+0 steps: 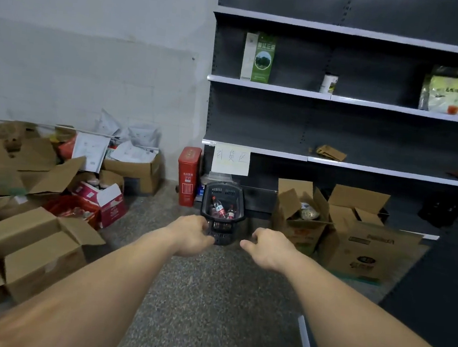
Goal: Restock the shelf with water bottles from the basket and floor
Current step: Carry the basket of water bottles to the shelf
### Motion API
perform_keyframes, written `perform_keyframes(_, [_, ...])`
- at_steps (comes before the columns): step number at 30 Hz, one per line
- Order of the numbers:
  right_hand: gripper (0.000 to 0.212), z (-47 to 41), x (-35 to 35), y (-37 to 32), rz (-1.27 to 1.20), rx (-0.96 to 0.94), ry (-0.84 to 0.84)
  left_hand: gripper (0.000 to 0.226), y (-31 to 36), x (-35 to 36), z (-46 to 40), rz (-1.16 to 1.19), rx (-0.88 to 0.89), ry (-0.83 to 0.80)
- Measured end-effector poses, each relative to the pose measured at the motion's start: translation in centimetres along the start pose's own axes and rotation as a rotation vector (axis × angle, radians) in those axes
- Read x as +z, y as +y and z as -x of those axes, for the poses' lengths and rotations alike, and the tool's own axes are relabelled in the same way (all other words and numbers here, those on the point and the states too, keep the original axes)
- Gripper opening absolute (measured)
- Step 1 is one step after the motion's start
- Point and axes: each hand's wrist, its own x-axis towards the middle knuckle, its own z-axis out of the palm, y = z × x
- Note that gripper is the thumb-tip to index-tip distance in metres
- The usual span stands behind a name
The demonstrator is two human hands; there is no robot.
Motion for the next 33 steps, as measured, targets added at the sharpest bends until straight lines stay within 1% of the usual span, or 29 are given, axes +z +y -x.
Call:
perform_keyframes(3, [0.051, -5.8, 0.2, 0.1, 0.008, 0.02, -0.022, 0.046, -0.9, -0.3, -5.9, 0.017, -0.005, -0.006])
perform_keyframes(8, [0.049, -16.7, 0.2, -0.9, 0.012, 0.048, -0.04, 0.037, -3.0, -1.5, -17.2, 0.063, -0.003, -0.016])
perform_keyframes(11, [0.047, -23.4, -0.2, -1.5, -0.014, 0.064, -0.051, 0.038, -4.3, -2.6, -24.3, 0.09, -0.006, -0.055])
perform_keyframes(15, [0.049, -31.0, -0.6, -1.7, -0.029, 0.087, -0.067, 0.032, -5.7, -3.9, -32.3, 0.089, -0.002, -0.079])
perform_keyframes(17, [0.05, -34.3, -0.8, -1.8, -0.022, 0.095, -0.082, 0.033, -6.2, -4.2, -35.9, 0.095, -0.011, -0.098])
perform_keyframes(22, [0.048, -43.3, -0.4, -1.7, -0.04, 0.082, -0.112, 0.043, -7.5, -4.0, -44.7, 0.115, -0.042, -0.147])
perform_keyframes(26, [0.05, -51.0, 0.5, -1.2, -0.049, 0.078, -0.137, 0.033, -8.4, -3.5, -51.8, 0.131, -0.064, -0.185])
perform_keyframes(30, [0.051, -59.4, 1.2, -0.3, -0.061, 0.063, -0.161, 0.042, -8.9, -3.0, -59.6, 0.162, -0.101, -0.184])
perform_keyframes(33, [0.049, -64.9, 2.0, 0.6, -0.062, 0.074, -0.16, 0.037, -9.6, -2.4, -64.9, 0.17, -0.126, -0.191])
